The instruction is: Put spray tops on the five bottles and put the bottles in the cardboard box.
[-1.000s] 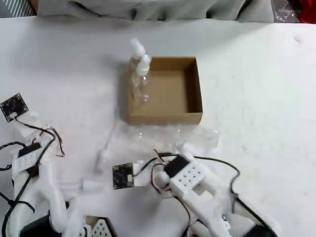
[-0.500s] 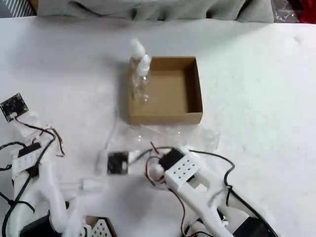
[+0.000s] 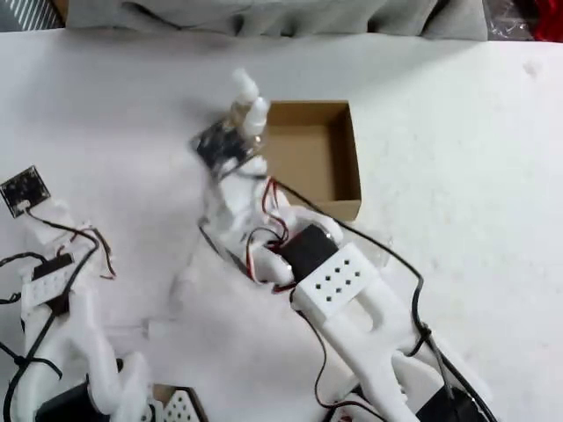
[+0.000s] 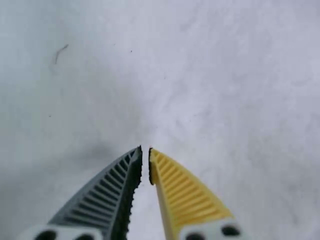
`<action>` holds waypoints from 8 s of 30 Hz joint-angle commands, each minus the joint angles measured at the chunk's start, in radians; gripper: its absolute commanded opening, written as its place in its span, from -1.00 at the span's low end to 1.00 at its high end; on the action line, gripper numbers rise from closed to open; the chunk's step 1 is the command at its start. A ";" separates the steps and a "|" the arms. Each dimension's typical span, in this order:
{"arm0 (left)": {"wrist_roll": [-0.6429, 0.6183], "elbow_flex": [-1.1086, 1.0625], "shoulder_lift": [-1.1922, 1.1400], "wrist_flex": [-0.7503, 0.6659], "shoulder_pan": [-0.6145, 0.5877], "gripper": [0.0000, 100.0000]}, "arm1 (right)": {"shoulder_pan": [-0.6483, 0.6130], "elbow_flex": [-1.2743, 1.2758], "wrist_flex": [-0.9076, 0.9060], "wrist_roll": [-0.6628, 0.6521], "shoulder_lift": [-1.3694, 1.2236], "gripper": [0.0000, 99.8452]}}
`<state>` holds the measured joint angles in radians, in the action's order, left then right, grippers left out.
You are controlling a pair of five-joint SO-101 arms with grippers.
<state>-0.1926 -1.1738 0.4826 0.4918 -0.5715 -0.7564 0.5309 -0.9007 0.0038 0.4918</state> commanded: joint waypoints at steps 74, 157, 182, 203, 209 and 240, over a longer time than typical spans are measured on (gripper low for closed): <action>-0.127 0.057 -0.005 -0.133 -0.137 -0.95 | -0.059 -0.207 -0.180 -0.778 -0.475 -0.63; -0.118 -0.051 -0.005 -0.316 -0.082 -0.95 | 0.567 -0.491 -0.819 -0.410 -0.047 -0.97; -0.120 -0.064 -0.005 -0.331 -0.059 -0.95 | 1.323 0.348 -0.073 -0.839 0.015 -0.75; -0.120 -0.066 -0.005 -0.331 -0.064 -0.95 | 1.268 0.115 -0.302 -1.152 -0.113 -0.46; -0.120 -0.066 -0.005 -0.331 -0.064 -0.95 | 1.259 0.187 -0.312 -1.344 -0.084 -0.56; -0.118 -0.071 -0.005 -0.331 -0.062 -0.95 | 1.218 0.367 0.064 -1.564 -0.234 -0.69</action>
<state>-0.3092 -1.2413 0.4810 0.1880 -0.6437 0.4680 0.9559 -0.8439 -1.5535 0.2800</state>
